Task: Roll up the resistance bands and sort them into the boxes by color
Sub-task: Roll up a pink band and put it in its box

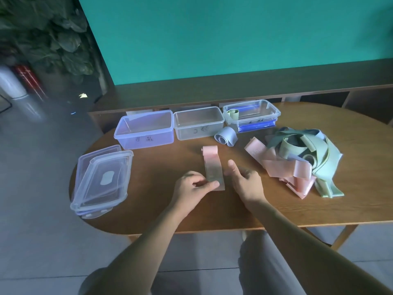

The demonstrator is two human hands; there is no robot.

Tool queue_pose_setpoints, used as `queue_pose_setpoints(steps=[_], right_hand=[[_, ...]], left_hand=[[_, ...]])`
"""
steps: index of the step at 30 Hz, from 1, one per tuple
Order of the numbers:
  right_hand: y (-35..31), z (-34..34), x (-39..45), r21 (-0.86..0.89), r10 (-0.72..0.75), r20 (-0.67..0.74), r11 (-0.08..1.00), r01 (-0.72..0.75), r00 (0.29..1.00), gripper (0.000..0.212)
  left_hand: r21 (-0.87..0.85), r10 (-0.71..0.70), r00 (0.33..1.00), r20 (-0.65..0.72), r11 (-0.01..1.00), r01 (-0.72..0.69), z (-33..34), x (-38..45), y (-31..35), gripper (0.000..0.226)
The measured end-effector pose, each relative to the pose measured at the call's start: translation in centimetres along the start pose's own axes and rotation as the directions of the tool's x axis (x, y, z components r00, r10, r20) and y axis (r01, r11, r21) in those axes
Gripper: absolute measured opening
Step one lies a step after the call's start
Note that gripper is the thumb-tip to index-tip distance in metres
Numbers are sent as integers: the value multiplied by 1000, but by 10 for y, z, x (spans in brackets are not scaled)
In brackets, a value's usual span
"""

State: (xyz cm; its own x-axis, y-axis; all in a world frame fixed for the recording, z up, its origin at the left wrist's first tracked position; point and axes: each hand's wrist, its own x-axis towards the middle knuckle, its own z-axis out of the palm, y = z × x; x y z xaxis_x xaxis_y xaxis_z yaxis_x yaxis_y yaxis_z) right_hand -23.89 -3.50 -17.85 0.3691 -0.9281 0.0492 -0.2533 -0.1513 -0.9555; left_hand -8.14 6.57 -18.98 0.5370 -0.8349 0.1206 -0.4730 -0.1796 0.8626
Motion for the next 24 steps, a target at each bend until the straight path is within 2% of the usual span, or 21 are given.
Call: queue_pose_setpoints(steps=[5, 10, 15, 21, 24], right_hand=[[6, 6, 18, -156, -110, -8, 982, 107, 994, 43], [16, 11, 50, -337, -205, 109, 913, 230, 973, 30], [23, 21, 79, -427, -299, 186, 833, 351, 936, 24], [17, 32, 111, -420, -305, 259, 819, 391, 916, 33], [13, 39, 122, -494, -266, 289, 781, 381, 920, 44]], left_hand=[[-44, 30, 989, -144, 998, -37, 1, 18, -7, 5], [99, 106, 987, -121, 991, -95, 4, 53, -18, 16], [201, 149, 987, -67, 971, -133, 9, 84, -21, 24], [247, 146, 986, -81, 961, -122, 10, 119, -23, 36], [324, 165, 984, -66, 936, -135, 11, 132, -24, 42]])
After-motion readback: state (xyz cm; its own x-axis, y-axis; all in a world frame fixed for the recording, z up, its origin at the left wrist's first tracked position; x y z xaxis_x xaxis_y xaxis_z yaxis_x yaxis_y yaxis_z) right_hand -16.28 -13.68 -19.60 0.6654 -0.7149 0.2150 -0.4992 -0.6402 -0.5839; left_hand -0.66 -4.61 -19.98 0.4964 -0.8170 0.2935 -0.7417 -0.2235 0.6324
